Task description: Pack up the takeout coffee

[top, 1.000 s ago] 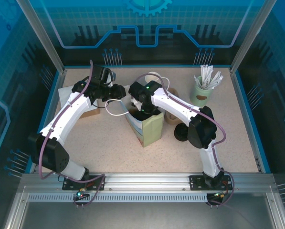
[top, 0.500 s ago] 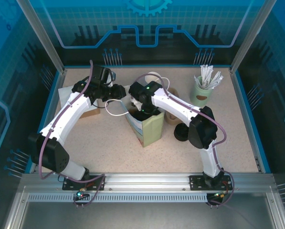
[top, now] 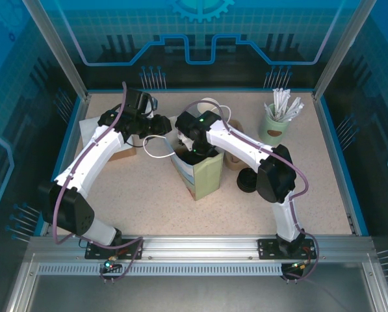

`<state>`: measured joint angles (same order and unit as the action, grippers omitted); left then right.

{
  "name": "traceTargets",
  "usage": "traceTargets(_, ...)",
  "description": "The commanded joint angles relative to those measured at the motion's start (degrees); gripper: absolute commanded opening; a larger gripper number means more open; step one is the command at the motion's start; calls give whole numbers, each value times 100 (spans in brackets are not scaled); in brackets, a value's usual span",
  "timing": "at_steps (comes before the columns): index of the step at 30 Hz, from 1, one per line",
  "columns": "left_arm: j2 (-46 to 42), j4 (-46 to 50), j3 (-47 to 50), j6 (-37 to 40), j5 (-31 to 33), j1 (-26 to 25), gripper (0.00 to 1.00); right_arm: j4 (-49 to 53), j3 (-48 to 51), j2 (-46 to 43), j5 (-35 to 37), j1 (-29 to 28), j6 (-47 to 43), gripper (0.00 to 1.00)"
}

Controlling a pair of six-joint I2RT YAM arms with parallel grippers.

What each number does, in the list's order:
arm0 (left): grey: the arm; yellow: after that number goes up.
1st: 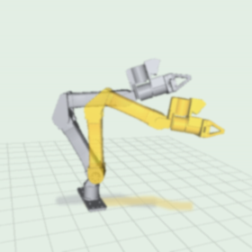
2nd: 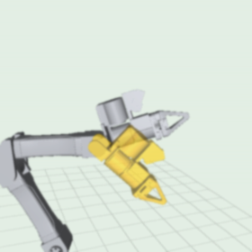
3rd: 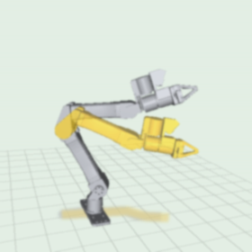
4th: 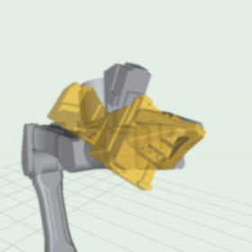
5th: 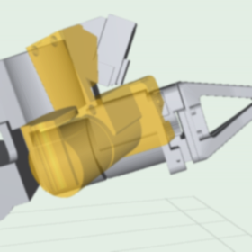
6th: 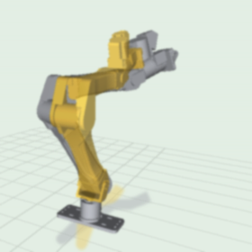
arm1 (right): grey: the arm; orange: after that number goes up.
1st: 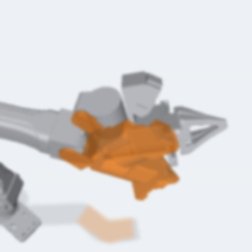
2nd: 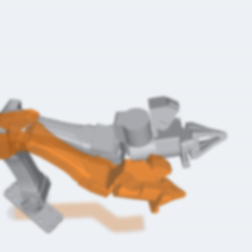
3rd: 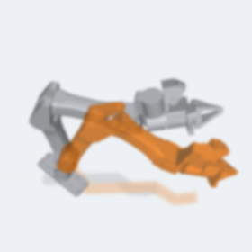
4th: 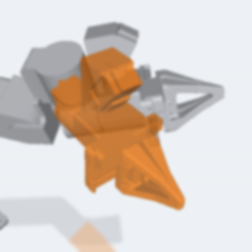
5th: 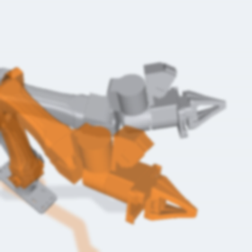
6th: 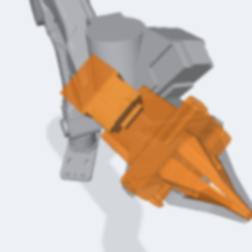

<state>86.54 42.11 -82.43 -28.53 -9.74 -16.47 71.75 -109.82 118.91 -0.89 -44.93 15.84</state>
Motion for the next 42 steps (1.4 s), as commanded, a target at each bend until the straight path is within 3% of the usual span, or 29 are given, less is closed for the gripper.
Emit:
traceTargets(1, 28, 124, -13, -47, 51, -41, 35, -46, 222, 107, 8, 80, -28, 89)
traceTargets(17, 43, 134, -32, -45, 60, -49, 35, -112, 270, -24, 26, 106, 16, 91)
traceTargets(28, -13, 127, -54, -47, 53, -84, 34, -328, 427, -390, 118, 118, 121, 100)
traceTargets(42, -132, 127, -158, -12, 132, -199, 29, -183, 258, -457, 168, 130, 194, 100)
